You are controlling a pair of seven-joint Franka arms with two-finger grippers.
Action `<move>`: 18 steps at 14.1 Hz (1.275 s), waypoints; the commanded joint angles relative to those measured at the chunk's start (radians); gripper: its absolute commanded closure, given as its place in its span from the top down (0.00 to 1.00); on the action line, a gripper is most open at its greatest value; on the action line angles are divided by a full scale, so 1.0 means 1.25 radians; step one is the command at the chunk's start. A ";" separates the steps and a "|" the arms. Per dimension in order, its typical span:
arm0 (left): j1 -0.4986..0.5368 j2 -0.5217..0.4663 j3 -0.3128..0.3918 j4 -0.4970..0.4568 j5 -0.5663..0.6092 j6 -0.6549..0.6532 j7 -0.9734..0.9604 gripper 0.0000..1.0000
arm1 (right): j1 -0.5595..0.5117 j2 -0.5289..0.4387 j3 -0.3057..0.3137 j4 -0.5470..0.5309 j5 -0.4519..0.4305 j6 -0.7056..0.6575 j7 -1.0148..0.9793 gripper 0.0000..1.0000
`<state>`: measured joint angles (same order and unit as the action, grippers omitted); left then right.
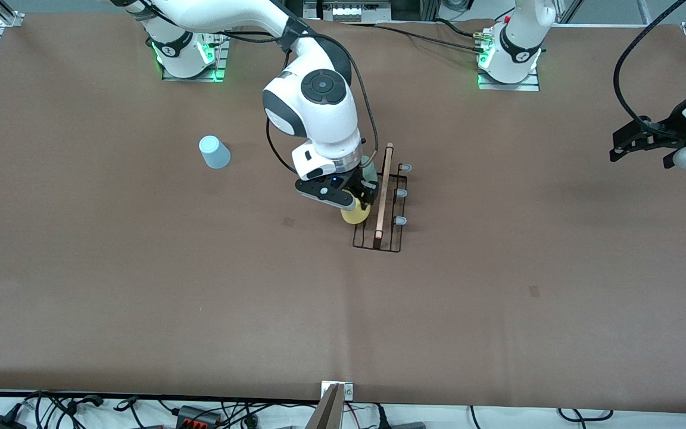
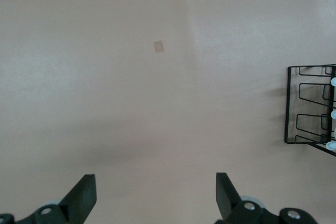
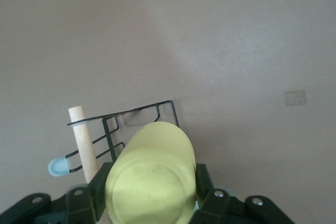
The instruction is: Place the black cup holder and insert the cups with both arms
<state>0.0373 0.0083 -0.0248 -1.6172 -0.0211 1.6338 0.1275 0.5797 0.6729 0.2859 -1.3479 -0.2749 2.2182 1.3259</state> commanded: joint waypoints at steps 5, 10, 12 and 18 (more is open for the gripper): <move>0.001 0.012 0.003 0.021 -0.010 -0.006 0.013 1.00 | 0.021 0.029 -0.016 0.024 -0.017 0.007 0.008 0.87; -0.002 0.012 0.003 0.021 -0.010 -0.006 0.013 1.00 | 0.015 0.016 -0.029 0.024 -0.012 -0.006 0.001 1.00; -0.005 0.012 0.003 0.021 -0.010 -0.006 0.013 1.00 | -0.008 -0.026 -0.038 0.018 -0.006 -0.032 -0.020 1.00; -0.003 0.012 0.003 0.021 -0.011 -0.007 0.015 1.00 | -0.215 -0.230 -0.037 -0.036 0.052 -0.275 -0.321 1.00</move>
<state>0.0351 0.0092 -0.0257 -1.6172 -0.0211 1.6338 0.1275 0.4099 0.4905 0.2255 -1.3242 -0.2594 1.9323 1.0680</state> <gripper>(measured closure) 0.000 0.000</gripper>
